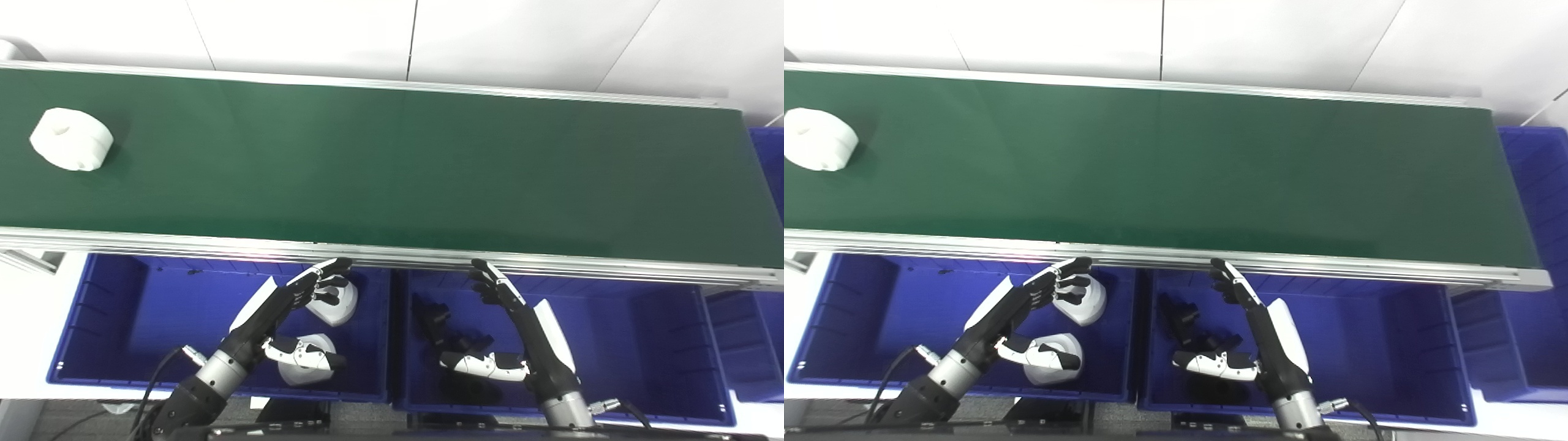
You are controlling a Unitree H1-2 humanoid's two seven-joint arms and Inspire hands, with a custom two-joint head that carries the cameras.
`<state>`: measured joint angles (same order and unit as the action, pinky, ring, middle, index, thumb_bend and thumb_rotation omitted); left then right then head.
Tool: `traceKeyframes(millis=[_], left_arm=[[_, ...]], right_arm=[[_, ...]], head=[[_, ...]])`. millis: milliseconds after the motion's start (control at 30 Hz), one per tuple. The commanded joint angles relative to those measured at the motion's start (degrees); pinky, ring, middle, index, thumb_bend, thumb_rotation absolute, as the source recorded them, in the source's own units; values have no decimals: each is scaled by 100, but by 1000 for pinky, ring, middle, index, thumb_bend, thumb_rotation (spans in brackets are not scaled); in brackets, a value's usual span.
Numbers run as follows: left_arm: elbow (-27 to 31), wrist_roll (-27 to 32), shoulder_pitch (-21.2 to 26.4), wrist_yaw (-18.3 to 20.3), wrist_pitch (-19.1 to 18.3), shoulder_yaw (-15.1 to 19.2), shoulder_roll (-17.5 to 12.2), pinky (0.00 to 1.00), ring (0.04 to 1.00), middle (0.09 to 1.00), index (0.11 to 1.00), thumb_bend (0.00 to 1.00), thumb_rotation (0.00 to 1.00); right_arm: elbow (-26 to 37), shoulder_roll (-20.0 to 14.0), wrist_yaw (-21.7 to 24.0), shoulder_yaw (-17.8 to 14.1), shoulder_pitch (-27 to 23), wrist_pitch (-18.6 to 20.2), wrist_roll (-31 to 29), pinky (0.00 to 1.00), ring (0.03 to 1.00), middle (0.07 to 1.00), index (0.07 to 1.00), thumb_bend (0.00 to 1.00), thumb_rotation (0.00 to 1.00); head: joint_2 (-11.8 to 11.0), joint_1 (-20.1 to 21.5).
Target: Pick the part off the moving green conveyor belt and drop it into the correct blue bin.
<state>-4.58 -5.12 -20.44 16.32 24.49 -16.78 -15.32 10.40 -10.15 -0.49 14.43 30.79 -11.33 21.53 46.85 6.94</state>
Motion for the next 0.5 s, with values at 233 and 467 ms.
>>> traceKeyframes(millis=[233, 467], left_arm=[[221, -38, 18, -38, 236, 38, -76, 690, 828, 887, 886, 888, 292], [220, 53, 19, 9, 232, 40, -83, 688, 827, 888, 887, 884, 287]], right_arm=[[248, -1, 30, 1, 2, -169, -25, 787, 822, 854, 910, 834, 335], [212, 2, 12, 2, -11, -229, -42, 783, 821, 852, 908, 836, 341]], head=[[29, 1], [41, 5]])
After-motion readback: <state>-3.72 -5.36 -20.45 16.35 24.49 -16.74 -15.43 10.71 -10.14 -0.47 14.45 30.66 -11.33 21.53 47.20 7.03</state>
